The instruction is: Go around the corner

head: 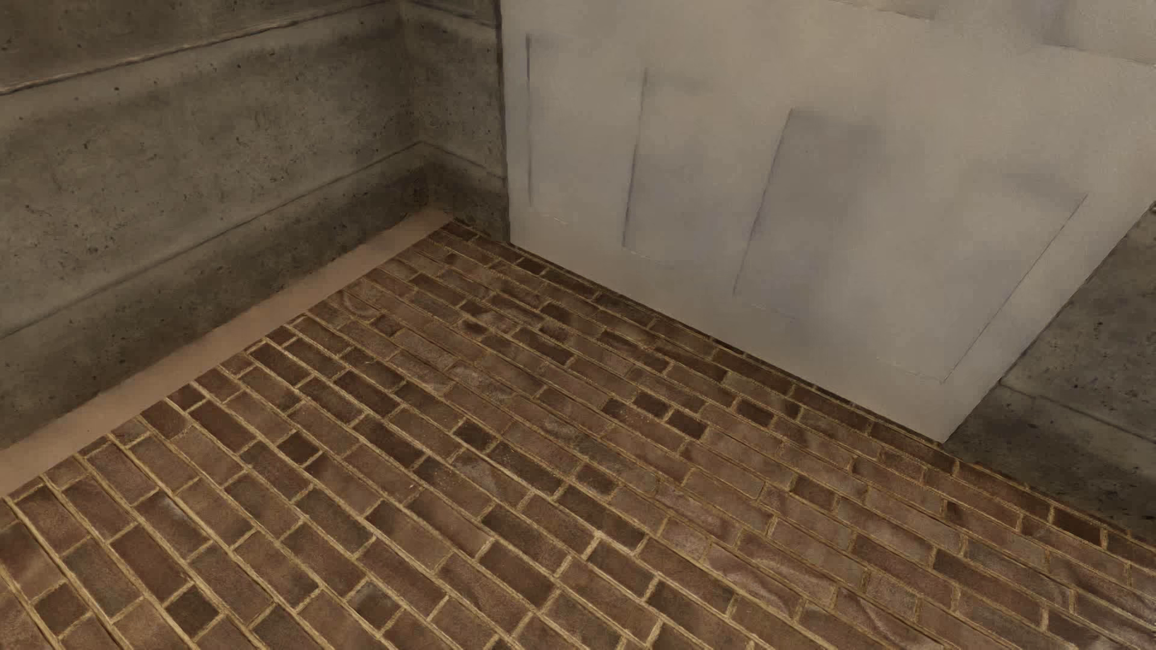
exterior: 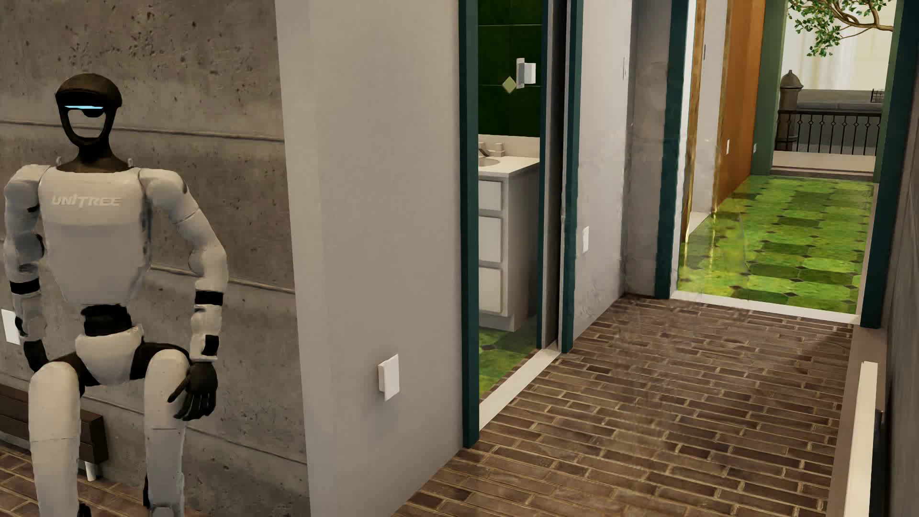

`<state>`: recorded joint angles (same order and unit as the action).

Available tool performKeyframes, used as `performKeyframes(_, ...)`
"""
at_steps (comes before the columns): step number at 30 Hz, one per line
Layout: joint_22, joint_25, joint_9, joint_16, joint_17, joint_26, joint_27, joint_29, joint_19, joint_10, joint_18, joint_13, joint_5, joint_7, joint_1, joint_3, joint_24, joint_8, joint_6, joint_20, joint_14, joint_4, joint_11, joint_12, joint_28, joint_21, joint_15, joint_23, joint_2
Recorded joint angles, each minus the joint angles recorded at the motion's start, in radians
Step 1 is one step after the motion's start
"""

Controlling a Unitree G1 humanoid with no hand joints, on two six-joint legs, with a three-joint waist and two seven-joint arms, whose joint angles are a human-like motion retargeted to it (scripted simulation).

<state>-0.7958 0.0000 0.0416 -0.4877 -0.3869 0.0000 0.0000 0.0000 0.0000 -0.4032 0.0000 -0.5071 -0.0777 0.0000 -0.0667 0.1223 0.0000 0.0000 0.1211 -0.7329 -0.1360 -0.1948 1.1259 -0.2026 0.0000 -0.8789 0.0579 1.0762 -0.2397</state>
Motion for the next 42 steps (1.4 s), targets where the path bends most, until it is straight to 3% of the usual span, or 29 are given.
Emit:
performKeyframes(2,0.099,0.000,0.027,0.004,0.001,0.000,0.000,0.000,0.000,0.017,0.000,0.016,0.028,0.000,-0.099,0.013,0.000,0.000,-0.010,0.101,-0.056,0.009,-0.317,0.024,0.000,0.043,-0.053,-0.024,-0.031)
performKeyframes(5,0.172,0.000,0.038,0.016,-0.019,0.000,0.000,0.000,0.000,0.020,0.000,0.052,0.028,0.000,-0.201,-0.023,0.000,0.000,-0.018,0.143,-0.097,0.023,-0.646,0.025,0.000,0.187,-0.263,-0.081,-0.059)
performKeyframes(7,0.143,0.000,0.053,0.021,-0.045,0.000,0.000,0.000,0.000,0.021,0.000,0.075,0.028,0.000,-0.286,-0.038,0.000,0.000,-0.031,0.101,-0.084,0.054,-0.637,-0.015,0.000,0.280,-0.292,-0.112,-0.054)
performKeyframes(9,0.032,0.000,0.030,0.020,-0.063,0.000,0.000,0.000,0.000,0.010,0.000,0.094,0.036,0.000,-0.329,-0.043,0.000,0.000,-0.046,0.000,0.000,0.095,-0.562,-0.076,0.000,0.330,-0.353,-0.109,-0.042)
performKeyframes(11,-0.131,0.000,0.018,0.027,-0.077,0.000,0.000,0.000,0.000,-0.180,0.000,0.124,0.046,0.000,-0.241,-0.048,0.000,0.000,-0.076,-0.163,0.215,0.146,-0.516,-0.127,0.000,0.310,-0.255,-0.071,0.036)
performKeyframes(13,-0.196,0.000,-0.001,0.006,-0.089,0.000,0.000,0.000,0.000,-0.600,0.000,0.147,0.047,0.000,0.067,-0.070,0.000,0.000,-0.101,-0.346,0.368,0.150,-0.520,-0.117,0.000,0.318,-0.136,-0.090,0.090)
performKeyframes(15,-0.158,0.000,-0.021,-0.021,-0.090,0.000,0.000,0.000,0.000,-0.791,0.000,0.171,0.029,0.000,0.323,-0.163,0.000,0.000,-0.083,-0.276,0.353,0.084,-0.543,-0.135,0.000,0.328,-0.070,-0.112,0.115)
performKeyframes(17,-0.097,0.000,-0.014,-0.030,-0.098,0.000,0.000,0.000,0.000,-0.602,0.000,0.186,0.024,0.000,0.431,-0.224,0.000,0.000,-0.068,-0.178,0.373,0.027,-0.591,-0.172,0.000,0.348,-0.030,-0.138,0.221)
performKeyframes(19,-0.059,0.000,0.020,-0.006,-0.109,0.000,0.000,0.000,0.000,-0.250,0.000,0.174,0.070,0.000,0.406,-0.282,0.000,0.000,-0.093,-0.108,0.515,0.037,-0.641,-0.207,0.000,0.408,0.011,-0.170,0.360)
performKeyframes(20,-0.050,0.000,0.028,0.014,-0.115,0.000,0.000,0.000,0.000,-0.122,0.000,0.178,0.089,0.000,0.392,-0.305,0.000,0.000,-0.107,-0.103,0.514,0.041,-0.644,-0.217,0.000,0.420,0.037,-0.178,0.399)
performKeyframes(22,-0.040,0.000,0.030,0.054,-0.117,0.000,0.000,0.000,0.000,-0.045,0.000,0.195,0.125,0.000,0.362,-0.316,0.000,0.000,-0.120,-0.131,0.234,0.038,-0.646,-0.234,0.000,0.420,0.079,-0.186,0.468)
performKeyframes(25,-0.045,0.000,-0.023,0.076,-0.088,0.000,0.000,0.000,0.000,-0.079,0.000,0.146,0.126,0.000,0.351,-0.315,0.000,0.000,-0.093,-0.170,0.213,0.033,-0.596,-0.262,0.000,0.442,0.079,-0.221,0.513)
performKeyframes(27,-0.097,0.000,-0.047,0.073,-0.056,0.000,0.000,0.000,0.000,-0.059,0.000,0.123,0.064,0.000,0.324,-0.285,0.000,0.000,-0.041,-0.201,0.254,-0.017,-0.426,-0.237,0.000,0.369,-0.034,-0.172,0.453)
performKeyframes(29,-0.092,0.000,-0.067,0.044,-0.039,0.000,0.000,0.000,0.000,-0.072,0.000,0.104,-0.030,0.000,0.265,-0.217,0.000,0.000,-0.017,-0.183,0.069,-0.031,-0.077,-0.181,0.000,0.271,-0.232,-0.129,0.255)
performKeyframes(30,-0.081,0.000,-0.057,0.033,-0.036,0.000,0.000,0.000,0.000,-0.065,0.000,0.098,-0.054,0.000,0.220,-0.166,0.000,0.000,-0.020,-0.150,0.024,-0.038,0.053,-0.139,0.000,0.221,-0.235,-0.107,0.179)
performKeyframes(31,-0.059,0.000,-0.037,0.026,-0.030,0.000,0.000,0.000,0.000,-0.053,0.000,0.089,-0.063,0.000,0.161,-0.131,0.000,0.000,-0.032,-0.086,-0.003,-0.035,0.112,-0.101,0.000,0.177,-0.164,-0.079,0.134)
performKeyframes(34,0.102,0.000,-0.001,0.006,-0.024,0.000,0.000,0.000,0.000,-0.016,0.000,0.057,-0.008,0.000,0.017,-0.072,0.000,0.000,-0.052,0.152,-0.048,-0.016,-0.064,-0.034,0.000,0.109,0.025,-0.052,0.010)
performKeyframes(36,0.175,0.000,0.019,0.003,-0.028,0.000,0.000,0.000,0.000,0.007,0.000,0.056,0.038,0.000,-0.042,-0.019,0.000,0.000,-0.056,0.212,-0.042,0.002,-0.321,0.010,0.000,0.134,-0.052,-0.058,-0.026)
performKeyframes(40,0.115,0.000,0.051,0.027,-0.067,0.000,0.000,0.000,0.000,0.025,0.000,0.095,0.095,0.000,-0.160,-0.024,0.000,0.000,-0.056,0.125,-0.053,0.033,-0.616,0.045,0.000,0.225,-0.246,-0.089,-0.068)
performKeyframes(42,0.046,0.000,0.052,0.023,-0.077,0.000,0.000,0.000,0.000,0.023,0.000,0.118,0.122,0.000,-0.210,-0.022,0.000,0.000,-0.031,0.017,-0.053,0.026,-0.628,0.000,0.000,0.319,-0.238,-0.116,-0.101)
